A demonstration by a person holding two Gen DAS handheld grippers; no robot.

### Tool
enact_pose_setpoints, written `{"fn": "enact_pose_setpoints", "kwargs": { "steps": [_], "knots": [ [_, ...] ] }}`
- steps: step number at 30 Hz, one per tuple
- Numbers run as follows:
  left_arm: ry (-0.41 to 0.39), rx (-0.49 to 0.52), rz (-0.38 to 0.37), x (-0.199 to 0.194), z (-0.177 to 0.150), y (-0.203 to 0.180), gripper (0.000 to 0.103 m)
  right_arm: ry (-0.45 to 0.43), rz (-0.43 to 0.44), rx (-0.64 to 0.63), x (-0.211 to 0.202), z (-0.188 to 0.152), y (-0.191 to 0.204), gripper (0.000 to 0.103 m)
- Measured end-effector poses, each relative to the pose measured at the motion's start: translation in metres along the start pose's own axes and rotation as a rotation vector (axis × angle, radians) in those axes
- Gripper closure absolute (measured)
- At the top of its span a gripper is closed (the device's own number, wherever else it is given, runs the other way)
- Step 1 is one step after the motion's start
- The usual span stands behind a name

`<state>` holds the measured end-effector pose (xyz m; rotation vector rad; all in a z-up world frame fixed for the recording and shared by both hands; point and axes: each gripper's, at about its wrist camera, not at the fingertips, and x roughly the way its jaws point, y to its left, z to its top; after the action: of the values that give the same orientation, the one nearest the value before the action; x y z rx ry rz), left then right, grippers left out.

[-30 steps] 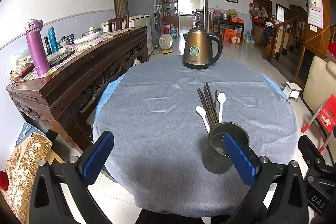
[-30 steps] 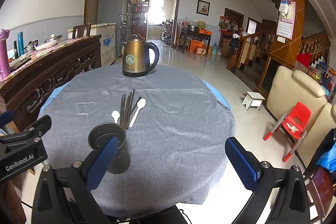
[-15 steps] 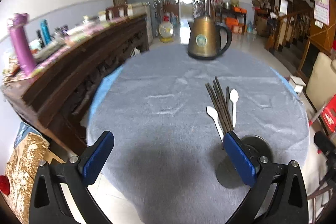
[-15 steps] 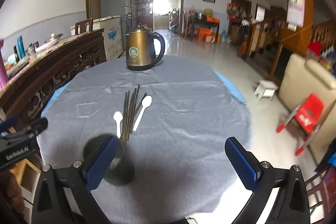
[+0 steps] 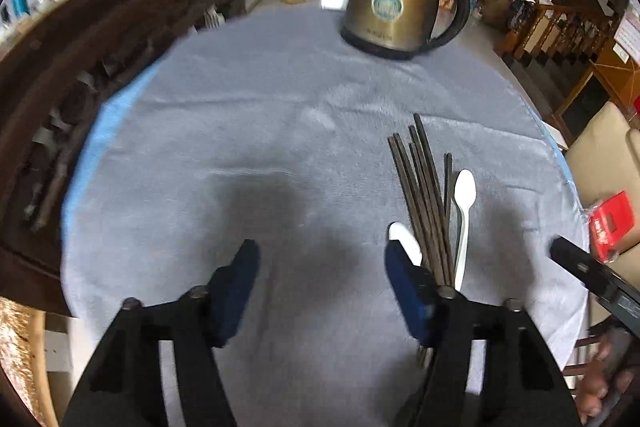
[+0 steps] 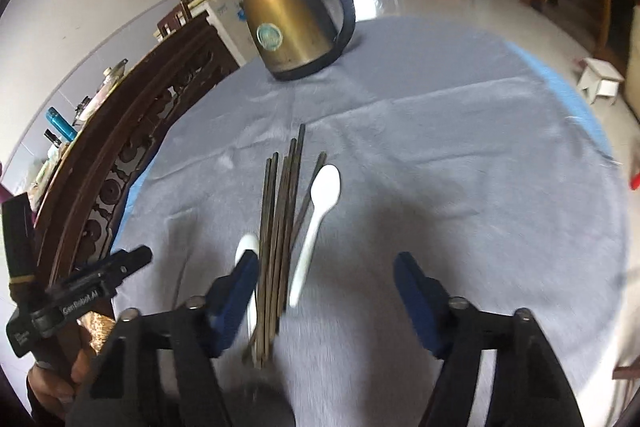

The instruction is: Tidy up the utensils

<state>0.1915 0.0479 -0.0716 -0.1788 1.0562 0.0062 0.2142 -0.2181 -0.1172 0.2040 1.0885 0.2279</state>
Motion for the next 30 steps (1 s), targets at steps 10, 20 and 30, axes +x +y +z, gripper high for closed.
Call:
{"fn": "enact_pose_setpoints", "kwargs": {
  "steps": [10, 20, 30],
  "knots": [
    [0.148, -0.026, -0.096, 0.059, 0.022, -0.006, 0.039, 0.051, 0.044, 0.058, 0.107, 0.050, 0.003, 0.047],
    [0.185, -0.001, -0.151, 0.081, 0.001, -0.022, 0.039, 0.047, 0.032, 0.041, 0.137, 0.057, 0.010, 0.087],
    [0.093, 0.024, -0.260, 0.083, -0.004, -0.037, 0.079, 0.003, 0.067, 0.059, 0.128, 0.043, -0.005, 0.095]
  ]
}}
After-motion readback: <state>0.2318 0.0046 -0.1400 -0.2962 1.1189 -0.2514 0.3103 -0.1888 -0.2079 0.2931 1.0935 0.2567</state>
